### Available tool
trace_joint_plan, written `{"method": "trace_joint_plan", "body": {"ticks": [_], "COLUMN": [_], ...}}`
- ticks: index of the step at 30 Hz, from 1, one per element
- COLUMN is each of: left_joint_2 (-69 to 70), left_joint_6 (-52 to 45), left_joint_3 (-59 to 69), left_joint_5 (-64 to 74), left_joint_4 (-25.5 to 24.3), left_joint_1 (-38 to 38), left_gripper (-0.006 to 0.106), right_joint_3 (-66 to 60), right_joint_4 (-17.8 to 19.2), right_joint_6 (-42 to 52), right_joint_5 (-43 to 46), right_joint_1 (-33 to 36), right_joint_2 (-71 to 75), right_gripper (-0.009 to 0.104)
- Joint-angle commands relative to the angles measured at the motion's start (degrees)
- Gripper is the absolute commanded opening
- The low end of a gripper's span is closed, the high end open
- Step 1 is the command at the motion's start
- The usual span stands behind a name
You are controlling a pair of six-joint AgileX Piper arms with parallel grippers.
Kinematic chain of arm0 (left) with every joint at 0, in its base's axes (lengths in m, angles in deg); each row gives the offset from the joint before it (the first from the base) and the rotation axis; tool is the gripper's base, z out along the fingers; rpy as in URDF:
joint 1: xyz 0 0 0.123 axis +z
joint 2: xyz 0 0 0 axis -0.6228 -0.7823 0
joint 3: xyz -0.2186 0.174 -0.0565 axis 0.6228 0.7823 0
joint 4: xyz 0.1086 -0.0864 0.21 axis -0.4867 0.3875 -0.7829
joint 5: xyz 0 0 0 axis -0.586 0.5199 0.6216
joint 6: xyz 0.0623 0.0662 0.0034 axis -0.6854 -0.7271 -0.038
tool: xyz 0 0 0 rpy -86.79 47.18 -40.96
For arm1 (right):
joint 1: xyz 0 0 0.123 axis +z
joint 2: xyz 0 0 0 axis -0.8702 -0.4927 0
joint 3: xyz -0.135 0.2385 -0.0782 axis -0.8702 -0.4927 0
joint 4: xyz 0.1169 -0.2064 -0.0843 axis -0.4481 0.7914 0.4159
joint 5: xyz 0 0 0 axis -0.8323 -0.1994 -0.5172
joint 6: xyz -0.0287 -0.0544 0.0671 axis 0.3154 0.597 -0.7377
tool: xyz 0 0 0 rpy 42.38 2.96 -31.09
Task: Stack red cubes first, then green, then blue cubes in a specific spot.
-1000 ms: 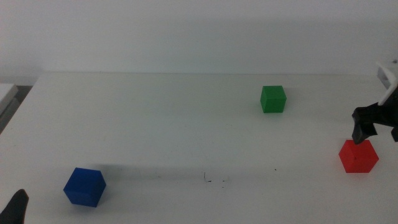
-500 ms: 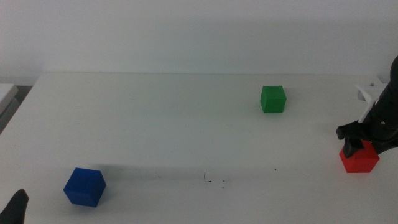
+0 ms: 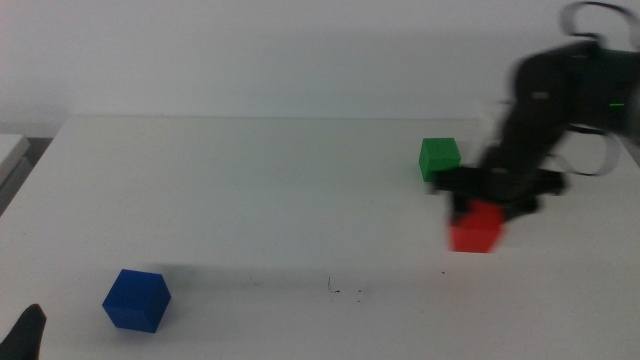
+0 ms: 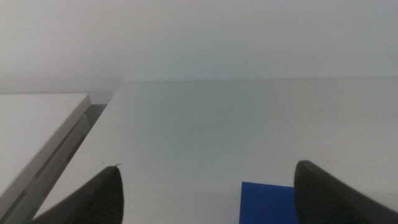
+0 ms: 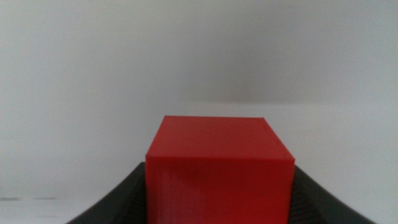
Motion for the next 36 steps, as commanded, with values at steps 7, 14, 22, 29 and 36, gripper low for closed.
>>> {"method": "trace_joint_plan", "body": {"ticks": [7,14,22,29,36], "left_joint_2": [0.15,0.15,0.15,0.15,0.15], "left_joint_6": [-0.18,-0.06,-0.06,-0.06,-0.06], "left_joint_3": [0.03,0.03,0.03,0.03,0.03], "left_joint_5": [-0.77,-0.77,-0.77,-0.77,-0.77], "left_joint_4": [-0.15,-0.15,-0.15,-0.15,-0.15], "left_joint_1": [-0.04,-0.04,-0.04,-0.04,-0.04], "left_gripper": [0.094,0.094,0.094,0.094,0.094], "right_joint_3": [9.66,14.64,16.09,16.09,16.84], "right_joint_4": [1.49,1.49,1.40,0.70,-0.59], "right_joint_6": [-16.61,-20.30,-20.58,-20.19,-17.62], "right_joint_5": [-1.76,-1.90,-3.11,-2.99,-3.18], "right_joint_1": [15.79,19.75,19.84,19.84,19.61], "right_joint_2": [-8.83,-12.94,-15.56,-16.87,-15.85], "right_gripper": [-0.001,-0.001,-0.001,0.012,0.092]}}
